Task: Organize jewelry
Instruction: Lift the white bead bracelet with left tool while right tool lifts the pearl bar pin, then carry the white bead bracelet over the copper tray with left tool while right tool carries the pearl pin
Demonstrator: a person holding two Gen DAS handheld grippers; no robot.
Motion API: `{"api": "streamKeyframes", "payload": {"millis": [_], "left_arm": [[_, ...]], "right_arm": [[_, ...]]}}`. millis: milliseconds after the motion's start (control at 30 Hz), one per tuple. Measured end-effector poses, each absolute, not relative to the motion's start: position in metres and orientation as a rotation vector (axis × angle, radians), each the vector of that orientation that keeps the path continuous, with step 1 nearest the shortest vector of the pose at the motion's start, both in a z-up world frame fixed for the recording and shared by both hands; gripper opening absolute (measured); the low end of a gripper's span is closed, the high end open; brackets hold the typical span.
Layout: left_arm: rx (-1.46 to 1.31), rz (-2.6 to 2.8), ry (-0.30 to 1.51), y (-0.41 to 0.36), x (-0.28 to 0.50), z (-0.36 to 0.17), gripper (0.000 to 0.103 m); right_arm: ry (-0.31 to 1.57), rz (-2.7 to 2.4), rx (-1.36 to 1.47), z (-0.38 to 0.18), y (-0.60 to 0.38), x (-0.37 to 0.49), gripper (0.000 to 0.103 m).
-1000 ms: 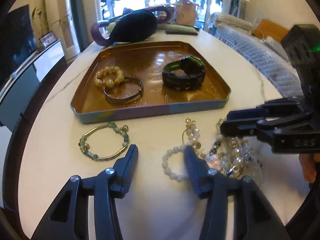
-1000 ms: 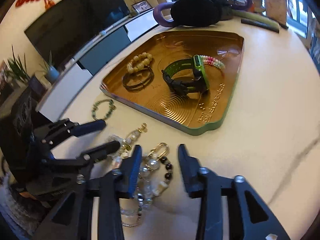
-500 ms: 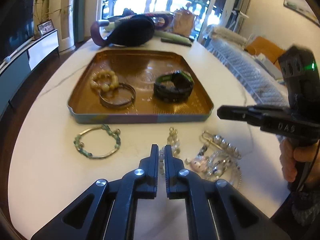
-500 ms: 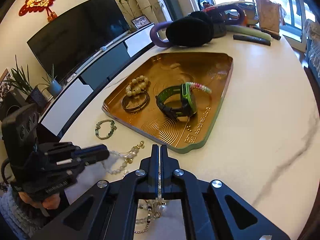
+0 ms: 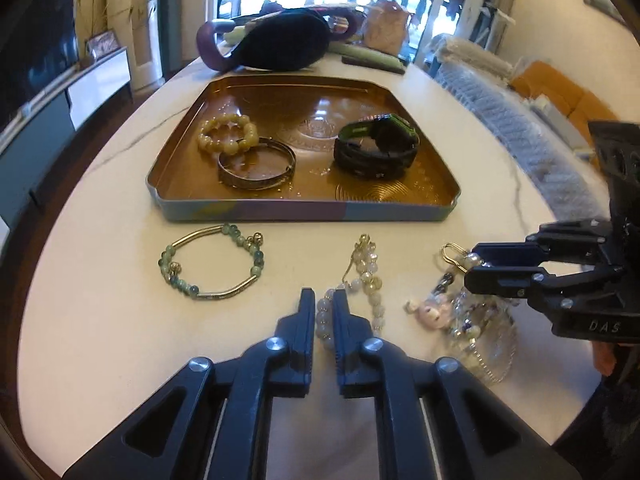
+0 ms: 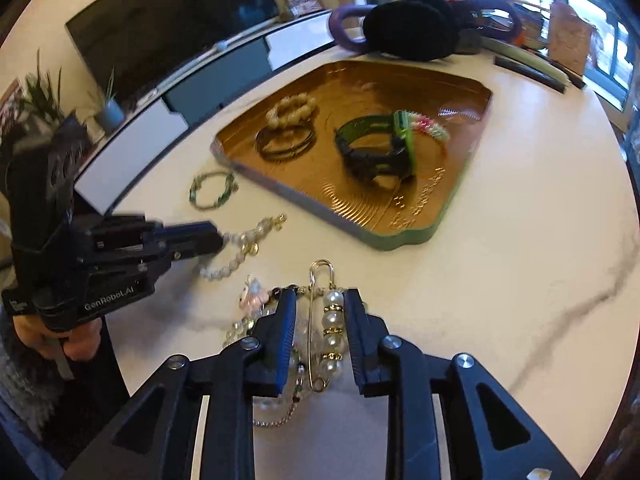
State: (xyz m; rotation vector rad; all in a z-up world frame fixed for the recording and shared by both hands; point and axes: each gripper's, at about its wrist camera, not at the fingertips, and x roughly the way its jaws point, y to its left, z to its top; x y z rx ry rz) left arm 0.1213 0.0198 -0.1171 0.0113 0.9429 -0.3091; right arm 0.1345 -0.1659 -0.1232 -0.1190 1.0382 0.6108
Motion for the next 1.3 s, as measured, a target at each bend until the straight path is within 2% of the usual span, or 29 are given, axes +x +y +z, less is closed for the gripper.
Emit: {"api": "streamKeyframes", "payload": {"millis": [100, 133, 167, 367, 733, 1300], "left_arm": [[0.062, -0.307, 0.917, 0.012, 0.119, -0.116, 0.016], [0.082, -0.308, 0.909, 0.010, 0.118, -0.117, 0.014], [0.119, -0.315, 0.900, 0.005, 0.117, -0.117, 0.008], [0.065, -0.364, 0.916, 0.007, 0.117, -0.113, 0.006], [-0.041, -0.397, 0.771, 0.025, 0.103, -0.056, 0.006], [-0.097, -0.361, 0.622, 0.035, 0.094, -0.005, 0.006]], "right_arm": [[1.035, 0.597, -0.112, -0.123, -0.168, 0.136, 0.018], [1.035, 0.597, -0.112, -0.123, -0.168, 0.136, 0.014], [1.030, 0.596, -0.115, -0.123, -0.168, 0.136, 0.010], [0.937, 0.587, -0.097, -0.101, -0.173, 0.133, 0.010], [0.877, 0.541, -0.020, -0.080, -0.190, 0.133, 0.010], [0.684, 0.464, -0.028, -0.019, -0.193, 0.114, 0.010]]}}
